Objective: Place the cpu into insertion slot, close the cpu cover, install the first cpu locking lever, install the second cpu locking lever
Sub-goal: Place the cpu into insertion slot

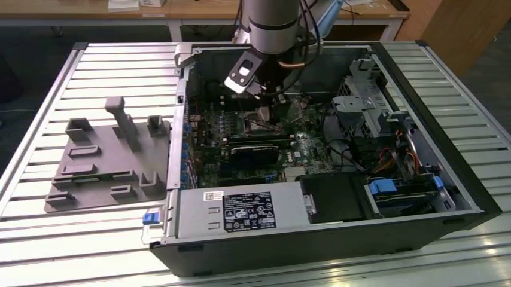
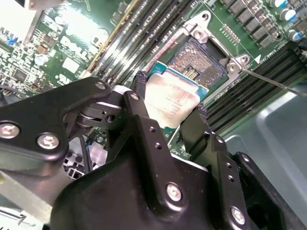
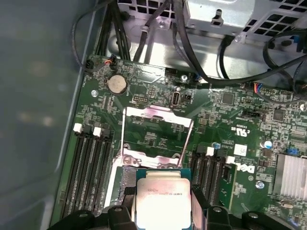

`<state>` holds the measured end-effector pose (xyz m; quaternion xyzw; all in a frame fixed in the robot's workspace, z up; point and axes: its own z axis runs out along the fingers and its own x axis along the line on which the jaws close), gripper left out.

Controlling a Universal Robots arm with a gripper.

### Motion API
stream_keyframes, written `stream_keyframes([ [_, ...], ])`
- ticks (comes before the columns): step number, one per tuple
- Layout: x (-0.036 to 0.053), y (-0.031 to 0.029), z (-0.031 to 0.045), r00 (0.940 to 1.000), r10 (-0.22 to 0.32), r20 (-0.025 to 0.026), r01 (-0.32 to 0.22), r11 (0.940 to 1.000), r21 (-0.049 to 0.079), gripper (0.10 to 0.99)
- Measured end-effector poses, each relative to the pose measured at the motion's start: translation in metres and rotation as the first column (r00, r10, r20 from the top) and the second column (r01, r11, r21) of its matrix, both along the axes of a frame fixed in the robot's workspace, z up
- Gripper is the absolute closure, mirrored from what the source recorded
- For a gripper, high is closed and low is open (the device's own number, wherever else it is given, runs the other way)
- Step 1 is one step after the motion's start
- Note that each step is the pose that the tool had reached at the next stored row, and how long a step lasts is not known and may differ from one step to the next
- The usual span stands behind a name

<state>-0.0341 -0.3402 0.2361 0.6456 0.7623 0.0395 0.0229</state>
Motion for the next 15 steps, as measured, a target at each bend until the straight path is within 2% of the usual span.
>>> stream_keyframes([
  [3,-0.0014,0.0006,-0.0011,0.9998,-0.019,0.0017,0.019,0.9998,0.0,0.545],
  [6,-0.0029,0.0014,-0.0028,0.9991,-0.042,0.0067,0.042,0.9991,0.0,0.545],
  [9,-0.0043,0.0026,-0.0049,0.998,-0.061,0.0153,0.061,0.9981,0.001,0.545],
  [15,-0.0089,0.0056,-0.0087,0.9954,-0.089,0.0357,0.089,0.9961,0.002,0.545],
])
